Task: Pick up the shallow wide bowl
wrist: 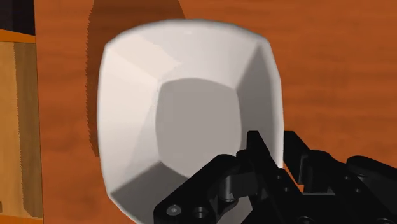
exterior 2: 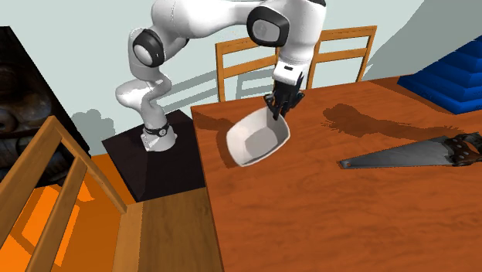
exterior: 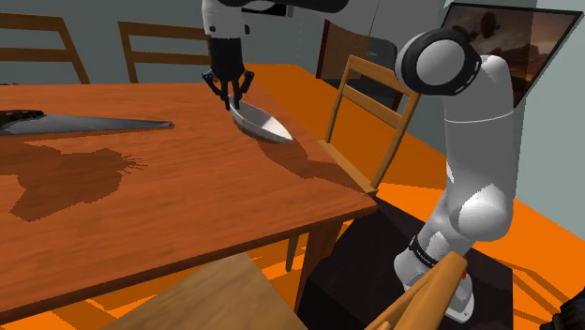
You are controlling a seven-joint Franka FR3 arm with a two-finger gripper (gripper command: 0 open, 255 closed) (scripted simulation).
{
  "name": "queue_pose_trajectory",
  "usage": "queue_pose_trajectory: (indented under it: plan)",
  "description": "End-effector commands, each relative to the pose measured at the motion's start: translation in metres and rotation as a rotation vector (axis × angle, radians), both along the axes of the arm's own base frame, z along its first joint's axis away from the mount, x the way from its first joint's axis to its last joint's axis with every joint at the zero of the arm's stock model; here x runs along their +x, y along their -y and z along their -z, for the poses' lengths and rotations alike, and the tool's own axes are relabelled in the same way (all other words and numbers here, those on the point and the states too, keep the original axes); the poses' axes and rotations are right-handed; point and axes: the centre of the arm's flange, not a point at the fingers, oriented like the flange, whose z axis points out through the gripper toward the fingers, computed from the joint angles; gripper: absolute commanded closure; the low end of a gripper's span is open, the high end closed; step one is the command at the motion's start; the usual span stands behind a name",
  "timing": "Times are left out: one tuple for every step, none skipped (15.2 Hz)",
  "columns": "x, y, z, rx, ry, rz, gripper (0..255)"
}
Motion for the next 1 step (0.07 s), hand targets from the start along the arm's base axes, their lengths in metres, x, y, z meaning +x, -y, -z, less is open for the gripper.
queue_pose_trajectory:
  plan:
    - [0.0004,-0.0007,-0.0033,0.0,0.0,0.0,255]
